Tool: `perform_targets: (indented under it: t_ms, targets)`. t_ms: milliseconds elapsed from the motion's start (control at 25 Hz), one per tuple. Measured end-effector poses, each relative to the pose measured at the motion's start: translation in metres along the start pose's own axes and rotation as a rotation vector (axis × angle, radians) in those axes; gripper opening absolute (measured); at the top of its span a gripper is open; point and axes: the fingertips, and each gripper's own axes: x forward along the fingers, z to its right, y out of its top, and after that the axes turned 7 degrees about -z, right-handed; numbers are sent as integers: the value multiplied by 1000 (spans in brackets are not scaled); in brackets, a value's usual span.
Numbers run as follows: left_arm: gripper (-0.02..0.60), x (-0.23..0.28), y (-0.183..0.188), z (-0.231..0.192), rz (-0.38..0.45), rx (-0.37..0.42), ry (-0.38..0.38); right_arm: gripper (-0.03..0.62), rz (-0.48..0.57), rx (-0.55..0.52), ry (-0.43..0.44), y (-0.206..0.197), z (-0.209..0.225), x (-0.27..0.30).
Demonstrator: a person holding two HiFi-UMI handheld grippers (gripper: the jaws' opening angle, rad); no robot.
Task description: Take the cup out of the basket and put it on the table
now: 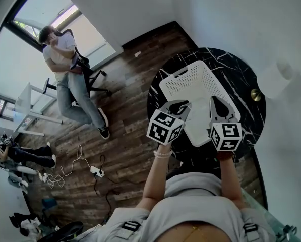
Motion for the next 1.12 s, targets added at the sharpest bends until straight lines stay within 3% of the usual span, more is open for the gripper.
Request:
perform_targets:
  t_ms: [1120]
  targets:
    - [35,-28,12,12,65,15,13,11,44,-18,-7,11,-6,-5]
